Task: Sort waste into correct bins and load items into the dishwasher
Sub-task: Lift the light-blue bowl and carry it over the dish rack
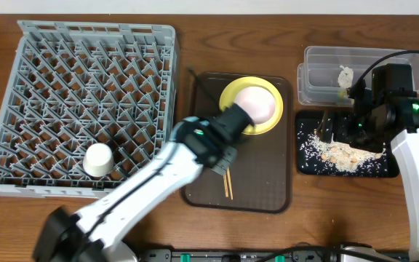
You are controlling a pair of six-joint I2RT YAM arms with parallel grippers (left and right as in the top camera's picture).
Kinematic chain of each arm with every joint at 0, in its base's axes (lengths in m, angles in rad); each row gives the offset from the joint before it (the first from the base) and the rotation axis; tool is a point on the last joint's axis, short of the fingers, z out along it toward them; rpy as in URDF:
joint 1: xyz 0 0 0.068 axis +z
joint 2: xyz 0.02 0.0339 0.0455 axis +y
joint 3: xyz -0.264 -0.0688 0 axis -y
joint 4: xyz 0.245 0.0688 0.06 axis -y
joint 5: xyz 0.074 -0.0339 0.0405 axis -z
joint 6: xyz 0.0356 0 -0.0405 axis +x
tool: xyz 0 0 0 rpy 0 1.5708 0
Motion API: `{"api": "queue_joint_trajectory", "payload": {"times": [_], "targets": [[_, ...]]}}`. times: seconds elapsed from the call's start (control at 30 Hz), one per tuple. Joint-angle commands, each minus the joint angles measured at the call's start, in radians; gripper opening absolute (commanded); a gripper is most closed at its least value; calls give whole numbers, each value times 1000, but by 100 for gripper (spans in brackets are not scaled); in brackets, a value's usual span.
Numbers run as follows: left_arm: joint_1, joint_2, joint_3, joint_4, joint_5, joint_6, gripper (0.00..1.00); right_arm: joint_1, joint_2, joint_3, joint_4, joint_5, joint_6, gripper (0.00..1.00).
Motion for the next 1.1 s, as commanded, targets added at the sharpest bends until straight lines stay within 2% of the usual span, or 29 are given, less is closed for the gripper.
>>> {"api": "queue_joint_trajectory", "payload": {"times": [0.0, 0.23, 0.37, 0.63, 0.8, 1.07], "targets": [[127, -93, 20, -2, 59, 74, 7, -4, -8, 12, -3, 1, 0, 89], [465, -196, 20, 28, 483, 243, 7, -4, -8, 12, -3, 1, 0, 88], [684, -187, 20, 38, 788, 322, 7, -4, -8, 12, -3, 1, 0, 88], [1005, -71, 19, 101, 1203, 344, 7, -4, -8, 12, -7, 1, 0, 88], [1110, 49, 19, 162, 1371, 343, 8, -4, -8, 12, -8, 1, 0, 88], [1222, 204, 19, 248, 1468, 336, 8, -4, -8, 12, -11, 1, 0, 88]]}}
